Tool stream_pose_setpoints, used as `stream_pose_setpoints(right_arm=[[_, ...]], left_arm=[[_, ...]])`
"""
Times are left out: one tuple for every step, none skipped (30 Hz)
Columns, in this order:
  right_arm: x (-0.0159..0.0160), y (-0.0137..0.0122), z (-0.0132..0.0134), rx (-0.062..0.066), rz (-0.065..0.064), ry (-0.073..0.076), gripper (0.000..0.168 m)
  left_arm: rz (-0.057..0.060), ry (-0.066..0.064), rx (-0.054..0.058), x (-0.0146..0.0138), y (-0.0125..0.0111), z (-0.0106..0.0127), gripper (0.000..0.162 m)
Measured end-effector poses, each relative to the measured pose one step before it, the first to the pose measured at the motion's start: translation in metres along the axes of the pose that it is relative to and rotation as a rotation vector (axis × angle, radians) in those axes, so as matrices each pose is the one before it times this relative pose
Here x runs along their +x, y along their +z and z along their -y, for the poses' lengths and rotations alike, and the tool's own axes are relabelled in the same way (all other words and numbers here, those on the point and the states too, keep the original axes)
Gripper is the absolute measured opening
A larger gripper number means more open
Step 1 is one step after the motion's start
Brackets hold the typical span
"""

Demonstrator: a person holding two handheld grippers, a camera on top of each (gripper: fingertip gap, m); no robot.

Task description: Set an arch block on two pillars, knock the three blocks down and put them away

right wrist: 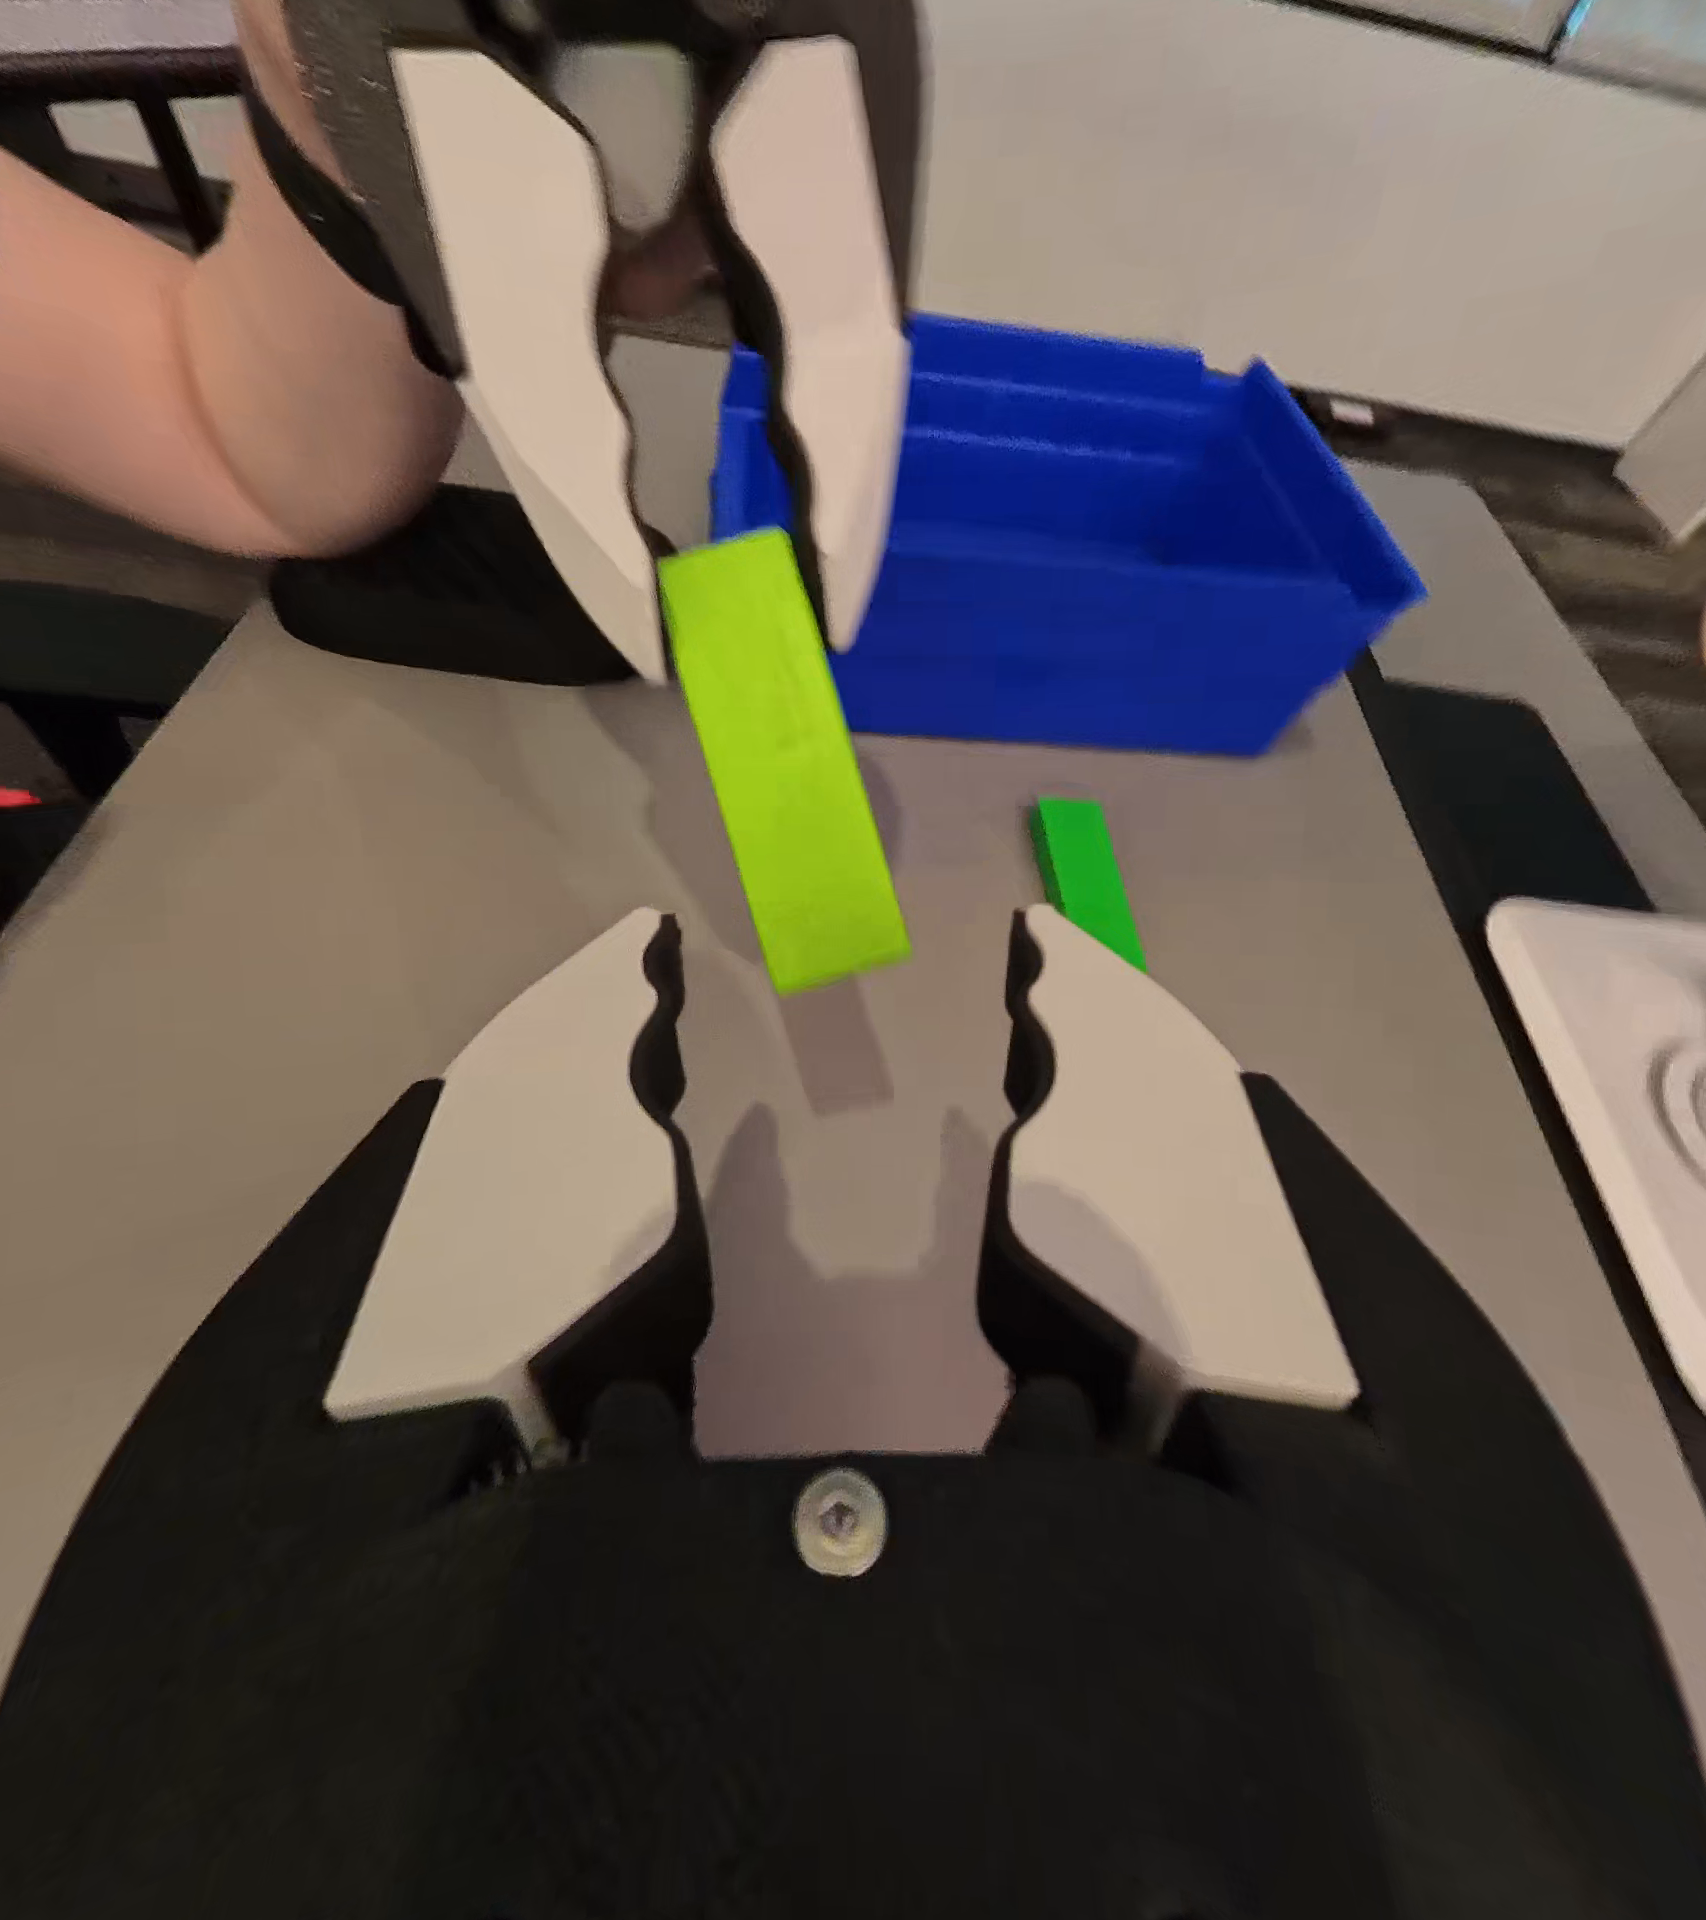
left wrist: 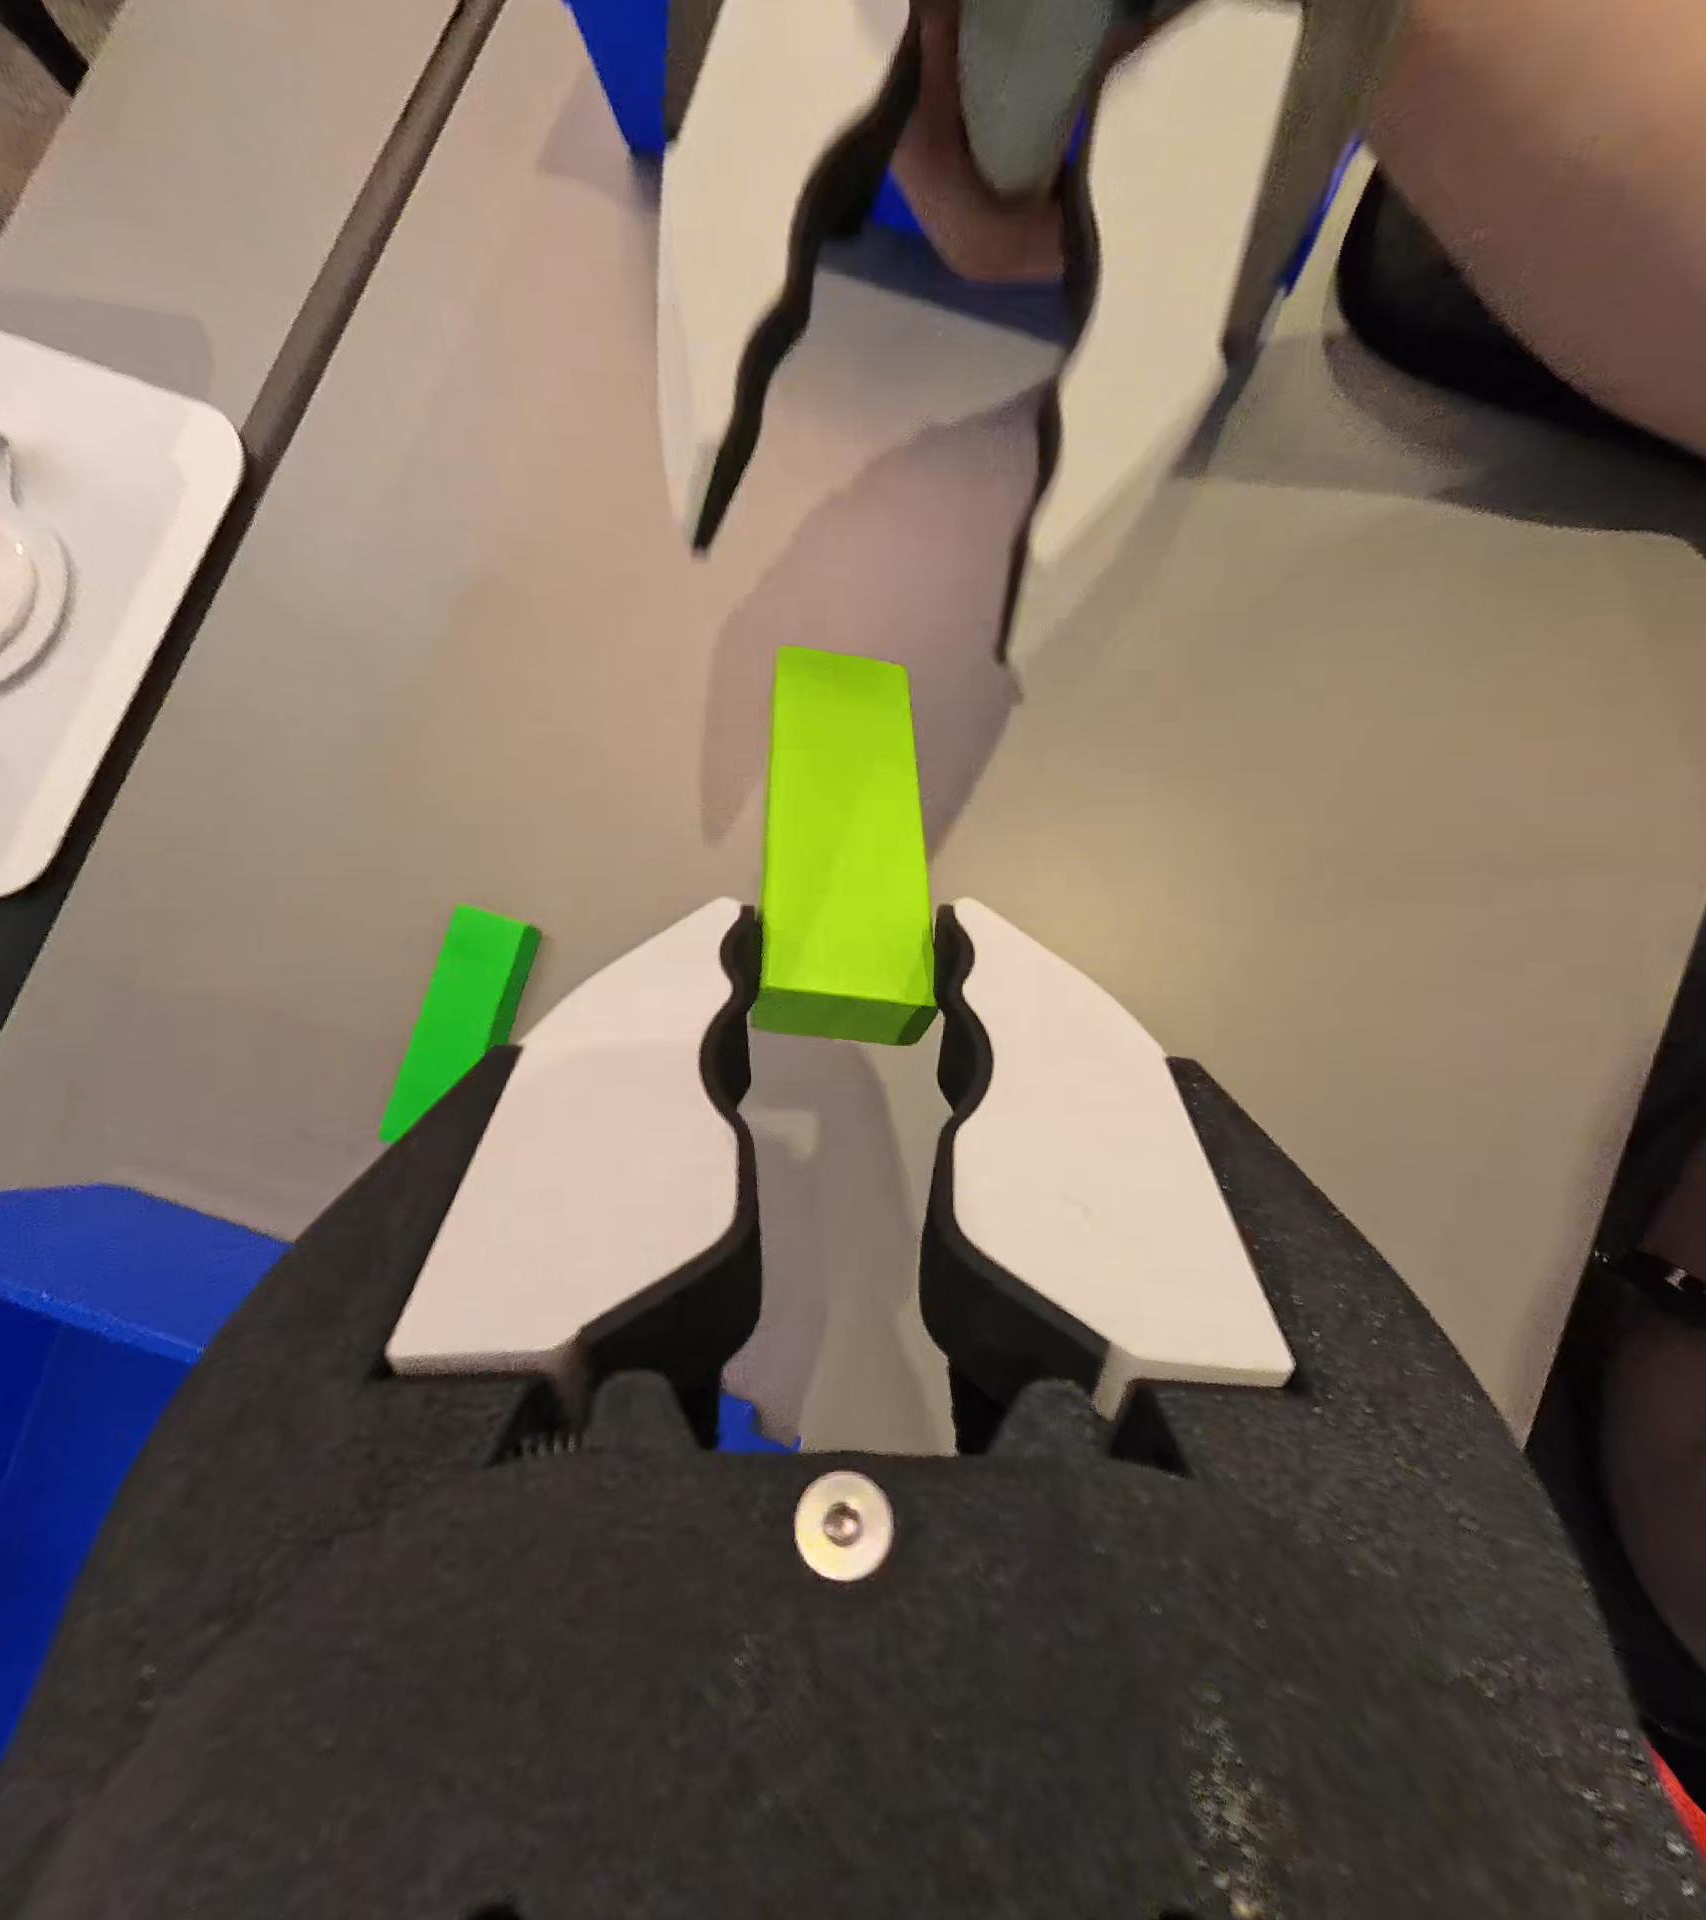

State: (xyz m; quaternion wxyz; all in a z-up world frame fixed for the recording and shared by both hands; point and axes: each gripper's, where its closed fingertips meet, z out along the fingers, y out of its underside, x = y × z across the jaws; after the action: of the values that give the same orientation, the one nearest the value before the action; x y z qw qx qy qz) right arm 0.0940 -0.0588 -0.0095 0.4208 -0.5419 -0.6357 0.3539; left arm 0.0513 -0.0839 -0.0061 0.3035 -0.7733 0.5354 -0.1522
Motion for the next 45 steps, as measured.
stream_pose_setpoints(right_arm=[[-0.00766, 0.00745, 0.00546, -0.0112, 0.007, -0.0404, 0.065], [-0.00577, 0.00708, 0.00195, -0.0302, -0.0008, -0.0375, 0.065], [-0.00064, 0.00604, -0.00126, -0.0465, -0.0285, -0.0377, 0.064], [0.00178, 0.00352, -0.00299, -0.0493, -0.038, -0.0422, 0.05], [-0.00451, 0.00093, -0.00049, -0.0221, 0.0138, -0.0296, 0.034], [0.00078, -0.00239, -0.00048, -0.0165, -0.0083, -0.0008, 0.034], [0.00126, -0.00633, -0.00048, -0.0102, 0.0041, 0.0162, 0.034], [0.00486, -0.01023, -0.00376, -0.0242, -0.012, 0.0199, 0.034], [0.00873, -0.01308, -0.00833, -0.0357, -0.0349, 0.0126, 0.034], [0.0107, -0.01456, -0.01407, -0.0482, -0.0413, 0.0201, 0.034], [0.01363, -0.01515, -0.01846, -0.0541, -0.0513, 0.0421, 0.034], [0.01651, -0.01469, -0.02299, -0.0612, -0.0585, 0.0654, 0.034], [0.01724, -0.01348, -0.02576, -0.0635, -0.0519, 0.0758, 0.034], [0.01996, -0.01182, -0.02396, -0.0331, -0.0623, 0.0766, 0.034], [0.0206, -0.00971, -0.02317, -0.02, -0.0572, 0.0896, 0.034], [0.01922, -0.00776, -0.02411, -0.0403, -0.042, 0.097, 0.034], [0.01791, -0.0056, -0.02352, -0.0483, -0.038, 0.081, 0.034], [0.01544, -0.00342, -0.02032, -0.0376, -0.0307, 0.0576, 0.034], [0.01115, -0.00159, -0.01607, -0.0206, -0.0118, 0.044, 0.035], [0.00774, -0.00021, -0.01383, -0.0168, 0.0048, 0.0426, 0.035], [0.0064, 0.0014, -0.01304, -0.0235, 0.0052, 0.0405, 0.034], [0.00324, 0.0035, -0.01286, -0.0348, 0.0161, 0.0359, 0.034], [-0.00072, 0.00562, -0.01244, -0.0458, 0.0297, 0.0181, 0.034], [-0.00203, 0.00737, -0.01091, -0.0447, 0.0265, -0.0048, 0.034], [-0.00139, 0.00822, -0.00938, -0.0436, 0.0163, -0.0138, 0.035], [-0.00056, 0.00835, -0.00755, -0.0413, 0.011, -0.0074, 0.035], [-0.00111, 0.00727, -0.00469, -0.0312, 0.0152, 0.0047, 0.035], [-0.00065, 0.00494, -0.00151, -0.0163, 0.0146, 0.0118, 0.035], [0.00123, 0.00224, 0.00129, -0.0009, 0.0038, 0.0168, 0.038], [0.00251, -0.0007, 0.00348, 0.0131, -0.0051, 0.0144, 0.043], [0.00215, -0.00343, 0.00715, 0.0396, -0.0062, 0.0101, 0.049], [0.00051, -0.00601, 0.01038, 0.0624, -0.0009, 0.0019, 0.049], [0.0012, -0.00763, 0.01192, 0.0695, -0.0109, -0.0057, 0.049], [0.00306, -0.00829, 0.01152, 0.0644, -0.0286, -0.0126, 0.049], [0.00351, -0.00835, 0.01074, 0.0568, -0.0357, -0.0191, 0.048], [0.00148, -0.00789, 0.01061, 0.0571, -0.0268, -0.0253, 0.047], [-0.00097, -0.00669, 0.01086, 0.058, -0.0127, -0.026, 0.047], [-0.0037, -0.00538, 0.01104, 0.0552, 0.0049, -0.022, 0.047], [-0.00523, -0.00372, 0.01153, 0.0535, 0.016, -0.0165, 0.047], [-0.00641, -0.00177, 0.0124, 0.0537, 0.0238, -0.0123, 0.047], [-0.00858, 0.00011, 0.01281, 0.0514, 0.0362, -0.0091, 0.047], [-0.01124, 0.002, 0.01293, 0.0459, 0.0502, -0.0067, 0.047], [-0.01314, 0.00372, 0.01329, 0.0418, 0.0593, -0.0073, 0.048], [-0.01514, 0.00531, 0.01381, 0.0418, 0.0665, -0.0093, 0.052], [-0.01822, 0.00688, 0.01318, 0.0404, 0.0813, -0.012, 0.055]], left_arm=[[-0.0019, 0.0026, 0.0151, 0.00164, -0.00042, 0.00323, 0.033], [-0.0114, -0.0003, 0.0153, 0.00242, -0.00043, 0.00284, 0.033], [-0.0337, 0.0002, 0.0118, 0.00492, -0.00011, 0.00183, 0.033], [-0.0356, -0.001, 0.0109, 0.00467, 0.00004, 0.00114, 0.033], [0.0141, 0.0162, 0.0086, -0.0033, 0.00004, -0.00007, 0.033], [-0.0076, 0.0232, 0.0215, -0.00053, -0.00019, 0.00202, 0.033], [0.0145, 0.0154, 0.028, -0.00457, -0.0005, 0.00305, 0.034], [0.0354, 0.0035, 0.0244, -0.00864, 0.00031, 0.00177, 0.038], [0.0525, 0.003, 0.0079, -0.01172, 0.00092, -0.00066, 0.039], [0.0664, 0.0111, -0.0114, -0.01376, 0.00237, -0.00417, 0.043], [0.0697, 0.0191, -0.0318, -0.01399, 0.00482, -0.00834, 0.052], [0.0498, 0.0331, -0.0544, -0.01087, 0.0071, -0.01184, 0.058], [0.0238, 0.0348, -0.07, -0.00647, 0.00898, -0.01348, 0.058], [0.0102, 0.0269, -0.072, -0.00444, 0.01093, -0.01261, 0.059], [0.0018, 0.0272, -0.0706, -0.00362, 0.01254, -0.00903, 0.056], [-0.0207, 0.0322, -0.0675, -0.00077, 0.01389, -0.00628, 0.052], [-0.0261, 0.0291, -0.0682, -0.00078, 0.0144, -0.0049, 0.052], [-0.0277, 0.0267, -0.0775, -0.00131, 0.01372, -0.00546, 0.05], [-0.0168, 0.0277, -0.0847, -0.0034, 0.01266, -0.00566, 0.049], [-0.0201, 0.0269, -0.0833, -0.00169, 0.01115, -0.00527, 0.05], [-0.0243, 0.0243, -0.085, -0.00006, 0.00932, -0.00669, 0.046], [-0.0051, 0.0193, -0.0783, -0.00267, 0.00814, -0.00637, 0.032], [0.0437, 0.0113, -0.0502, -0.00962, 0.00719, -0.0025, 0.039], [0.0417, 0.0084, -0.0231, -0.00857, 0.00567, 0.00075, 0.049], [0.0021, 0.0007, -0.0022, -0.00239, 0.0044, 0.00229, 0.049], [-0.0228, -0.0104, 0.0064, 0.00116, 0.00412, 0.00319, 0.053], [-0.0379, -0.0125, 0.007, 0.00353, 0.00387, 0.00299, 0.058], [-0.0385, -0.009, 0.0025, 0.00305, 0.00173, 0.00172, 0.054], [-0.0088, -0.0038, 0.0046, -0.00122, 0.00027, 0.0008, 0.056], [-0.0058, 0.0037, 0.0017, -0.00138, 0.00031, 0.00064, 0.058], [-0.0312, 0.0014, 0.0016, 0.00283, 0.00063, 0.00065, 0.051], [-0.0315, 0.0019, -0.0009, 0.00318, 0.00053, 0.00039, 0.041], [0.0015, 0.0113, 0.0011, -0.00075, 0.00066, 0.00072, 0.032], [-0.0012, 0.0175, -0.005, 0.00007, -0.00004, -0.0004, 0.032], [-0.003, 0.0049, -0.0051, 0.00029, -0.00008, -0.00024, 0.032], [-0.0124, -0.0122, 0.0037, 0.0012, -0.00123, 0.00115, 0.032], [-0.0185, -0.0198, 0.0244, 0.00169, -0.00439, 0.00316, 0.032], [-0.0177, -0.0212, 0.0471, 0.00135, -0.00835, 0.00614, 0.032], [-0.0185, -0.0221, 0.0751, 0.00197, -0.01262, 0.01116, 0.032], [-0.0219, -0.0248, 0.1052, 0.00385, -0.01666, 0.01688, 0.032], [-0.0373, -0.0234, 0.1238, 0.00779, -0.01859, 0.02205, 0.031], [-0.05, -0.0152, 0.1273, 0.01206, -0.01818, 0.0255, 0.031], [-0.0329, -0.0007, 0.1323, 0.01193, -0.01626, 0.02808, 0.031], [-0.0206, 0.0077, 0.1329, 0.0115, -0.01318, 0.02902, 0.032], [-0.0271, 0.0081, 0.114, 0.01242, -0.00932, 0.02695, 0.032]])
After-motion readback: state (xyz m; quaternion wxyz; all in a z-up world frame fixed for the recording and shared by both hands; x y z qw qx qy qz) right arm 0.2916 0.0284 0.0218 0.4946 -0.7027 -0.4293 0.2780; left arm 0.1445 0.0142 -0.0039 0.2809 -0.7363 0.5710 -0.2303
